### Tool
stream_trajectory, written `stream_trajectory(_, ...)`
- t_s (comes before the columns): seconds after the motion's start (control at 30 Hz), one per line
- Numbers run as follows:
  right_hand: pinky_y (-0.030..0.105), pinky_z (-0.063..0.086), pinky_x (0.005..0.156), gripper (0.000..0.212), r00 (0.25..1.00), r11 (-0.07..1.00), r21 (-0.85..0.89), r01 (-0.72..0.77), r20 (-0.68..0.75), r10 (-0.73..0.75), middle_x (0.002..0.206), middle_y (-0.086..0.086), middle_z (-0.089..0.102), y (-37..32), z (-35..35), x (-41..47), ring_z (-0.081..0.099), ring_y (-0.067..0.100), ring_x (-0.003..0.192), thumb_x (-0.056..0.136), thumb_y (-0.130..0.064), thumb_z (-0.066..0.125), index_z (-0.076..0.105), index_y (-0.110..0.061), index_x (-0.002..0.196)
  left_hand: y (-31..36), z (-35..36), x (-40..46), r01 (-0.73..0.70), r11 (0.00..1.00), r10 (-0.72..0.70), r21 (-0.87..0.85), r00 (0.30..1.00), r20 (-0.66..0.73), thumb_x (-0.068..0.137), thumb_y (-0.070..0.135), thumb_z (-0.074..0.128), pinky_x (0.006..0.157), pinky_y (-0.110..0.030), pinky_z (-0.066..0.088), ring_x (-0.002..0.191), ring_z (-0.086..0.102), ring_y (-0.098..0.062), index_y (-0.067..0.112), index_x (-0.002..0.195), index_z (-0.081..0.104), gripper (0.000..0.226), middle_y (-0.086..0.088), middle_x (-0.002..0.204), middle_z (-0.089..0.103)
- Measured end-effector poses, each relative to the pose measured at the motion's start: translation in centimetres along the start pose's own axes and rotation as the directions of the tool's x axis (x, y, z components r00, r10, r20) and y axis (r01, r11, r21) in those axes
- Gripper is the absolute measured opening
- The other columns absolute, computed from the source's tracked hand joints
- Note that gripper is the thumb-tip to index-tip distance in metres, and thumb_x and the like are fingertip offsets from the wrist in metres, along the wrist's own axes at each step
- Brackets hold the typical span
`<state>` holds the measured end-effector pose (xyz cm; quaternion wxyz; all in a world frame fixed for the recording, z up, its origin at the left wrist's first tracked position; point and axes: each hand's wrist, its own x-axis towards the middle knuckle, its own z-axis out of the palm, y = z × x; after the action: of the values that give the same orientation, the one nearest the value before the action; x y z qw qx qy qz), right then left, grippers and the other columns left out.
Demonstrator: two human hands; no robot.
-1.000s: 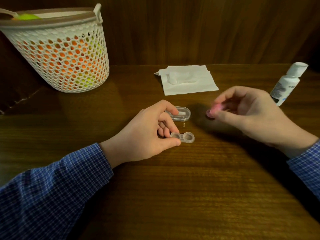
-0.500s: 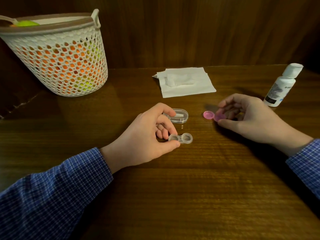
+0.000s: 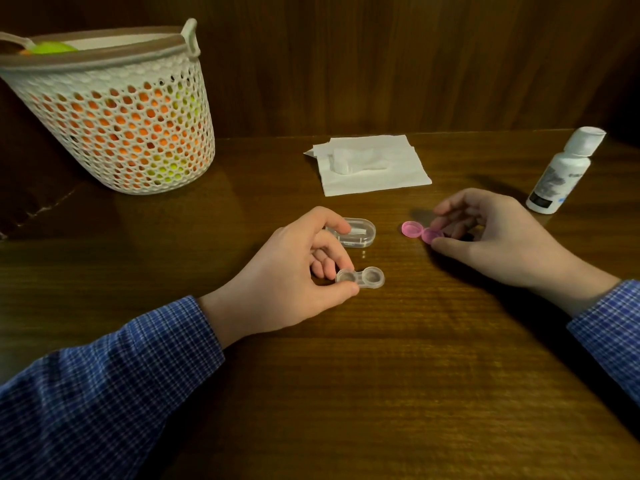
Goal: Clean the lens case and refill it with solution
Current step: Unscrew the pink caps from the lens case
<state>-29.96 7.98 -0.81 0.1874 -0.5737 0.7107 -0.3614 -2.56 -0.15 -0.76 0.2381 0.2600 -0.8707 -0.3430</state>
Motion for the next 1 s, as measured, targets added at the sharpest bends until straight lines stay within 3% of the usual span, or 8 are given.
stream_trajectory(0.1, 0.015, 0.051, 0.058, 0.038, 0.997, 0.998, -0.063, 0.026, -0.076, -0.031, 0.098, -0.011, 0.069, -0.8, -0.1, -0.5, 0.067, 0.009, 0.085, 0.078, -0.034, 0.084, 0.063, -0.030, 0.109, 0.0, 0.0, -0.1, 0.000, 1.000, 0.000, -0.005, 1.000, -0.001, 0.081, 0.020, 0.086, 0.072, -0.026, 0.059, 0.082, 0.069, -0.013, 0.017, 0.131, 0.052, 0.061, 0.008, 0.092, 0.074)
stream_trajectory(0.17, 0.013, 0.052, 0.061, 0.040, 0.988, 0.993, 0.006, 0.121, -0.096, -0.120, 0.095, -0.011, 0.069, -1.9, 0.2, -1.4, 0.066, 0.009, 0.083, 0.074, -0.040, 0.083, 0.064, -0.031, 0.108, 0.0, 0.0, -0.1, 0.002, 1.000, -0.002, -0.002, 1.000, -0.002, 0.080, 0.020, 0.086, 0.071, -0.026, 0.059, 0.082, 0.070, -0.014, 0.017, 0.131, 0.052, 0.061, 0.008, 0.092, 0.074)
stream_trajectory(0.23, 0.017, 0.054, 0.068, 0.049, 0.978, 0.977, 0.064, 0.204, 0.022, -0.206, 0.099, -0.012, 0.071, -3.2, 1.1, -2.5, 0.067, 0.008, 0.086, 0.070, -0.045, 0.082, 0.063, -0.032, 0.114, 0.1, 0.0, -0.1, 0.011, 1.000, -0.011, -0.004, 1.000, -0.004, 0.080, 0.020, 0.086, 0.072, -0.028, 0.059, 0.082, 0.070, -0.014, 0.018, 0.131, 0.052, 0.062, 0.008, 0.093, 0.074)
stream_trajectory(0.33, 0.016, 0.054, 0.076, 0.063, 0.945, 0.963, -0.052, 0.263, 0.217, -0.246, 0.107, -0.019, 0.067, -4.6, 2.9, -3.4, 0.064, -0.001, 0.097, 0.068, -0.056, 0.079, 0.058, -0.036, 0.124, 0.1, -0.1, -0.1, 0.015, 1.000, -0.015, 0.014, 1.000, 0.000, 0.079, 0.021, 0.087, 0.072, -0.030, 0.060, 0.082, 0.070, -0.012, 0.020, 0.131, 0.052, 0.062, 0.008, 0.093, 0.074)
stream_trajectory(0.5, 0.022, 0.057, 0.083, 0.060, 0.951, 0.971, -0.031, 0.236, 0.215, -0.224, 0.105, -0.018, 0.070, -5.0, 3.6, -3.1, 0.066, 0.000, 0.097, 0.073, -0.038, 0.085, 0.058, -0.033, 0.126, 0.1, -0.2, -0.2, 0.000, 1.000, 0.000, 0.010, 1.000, -0.002, 0.079, 0.022, 0.087, 0.071, -0.030, 0.060, 0.082, 0.070, -0.013, 0.020, 0.130, 0.052, 0.062, 0.008, 0.094, 0.075)
stream_trajectory(0.73, 0.018, 0.055, 0.090, 0.065, 0.949, 0.971, 0.019, 0.240, 0.205, -0.239, 0.101, -0.017, 0.074, -5.2, 3.7, -3.3, 0.069, -0.002, 0.095, 0.075, -0.029, 0.088, 0.058, -0.028, 0.133, 0.0, -0.1, -0.2, -0.015, 1.000, 0.015, -0.003, 1.000, -0.020, 0.078, 0.022, 0.087, 0.070, -0.030, 0.060, 0.083, 0.071, -0.014, 0.021, 0.130, 0.052, 0.062, 0.008, 0.093, 0.075)
stream_trajectory(1.0, 0.018, 0.058, 0.083, 0.071, 0.950, 0.966, 0.112, 0.235, 0.184, -0.252, 0.092, -0.010, 0.077, -6.2, 3.8, -3.7, 0.075, 0.006, 0.085, 0.076, -0.016, 0.089, 0.054, -0.029, 0.137, 0.3, 0.0, -1.0, 0.021, 0.997, -0.026, -0.076, 0.998, -0.065, 0.077, 0.018, 0.088, 0.071, -0.026, 0.061, 0.081, 0.072, -0.015, 0.026, 0.130, 0.052, 0.065, 0.009, 0.094, 0.076)
